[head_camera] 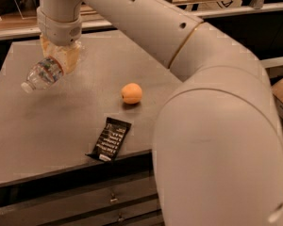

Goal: Move water bottle near rxbar chocolate

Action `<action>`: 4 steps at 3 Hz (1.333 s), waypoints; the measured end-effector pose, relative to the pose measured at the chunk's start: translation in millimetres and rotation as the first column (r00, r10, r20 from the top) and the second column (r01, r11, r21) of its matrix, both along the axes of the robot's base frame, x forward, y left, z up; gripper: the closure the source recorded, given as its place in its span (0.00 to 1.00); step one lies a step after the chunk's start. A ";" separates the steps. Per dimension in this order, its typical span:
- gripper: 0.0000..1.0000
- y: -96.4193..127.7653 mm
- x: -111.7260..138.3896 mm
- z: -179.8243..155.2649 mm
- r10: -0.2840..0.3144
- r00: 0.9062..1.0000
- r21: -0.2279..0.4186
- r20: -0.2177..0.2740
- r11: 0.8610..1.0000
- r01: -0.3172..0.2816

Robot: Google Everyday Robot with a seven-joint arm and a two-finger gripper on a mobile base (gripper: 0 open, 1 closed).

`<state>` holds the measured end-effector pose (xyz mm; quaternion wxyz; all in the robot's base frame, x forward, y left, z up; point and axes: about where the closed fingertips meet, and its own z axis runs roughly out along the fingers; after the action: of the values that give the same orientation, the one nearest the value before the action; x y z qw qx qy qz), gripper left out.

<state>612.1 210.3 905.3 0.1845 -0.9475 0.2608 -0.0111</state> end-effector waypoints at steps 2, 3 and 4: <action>1.00 -14.9 -39.8 11.7 0.021 0.999 0.011 -0.042 1.000 -0.020; 1.00 -15.1 -62.6 -10.8 0.084 0.993 -0.068 -0.082 0.994 -0.090; 1.00 -21.2 -89.7 -31.2 0.123 0.983 -0.169 -0.135 0.975 -0.145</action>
Offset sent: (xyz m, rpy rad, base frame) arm -0.0347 -0.0140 0.0122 0.0097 0.0365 0.0168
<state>522.4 189.2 874.1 0.0829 -0.9745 0.2052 0.0368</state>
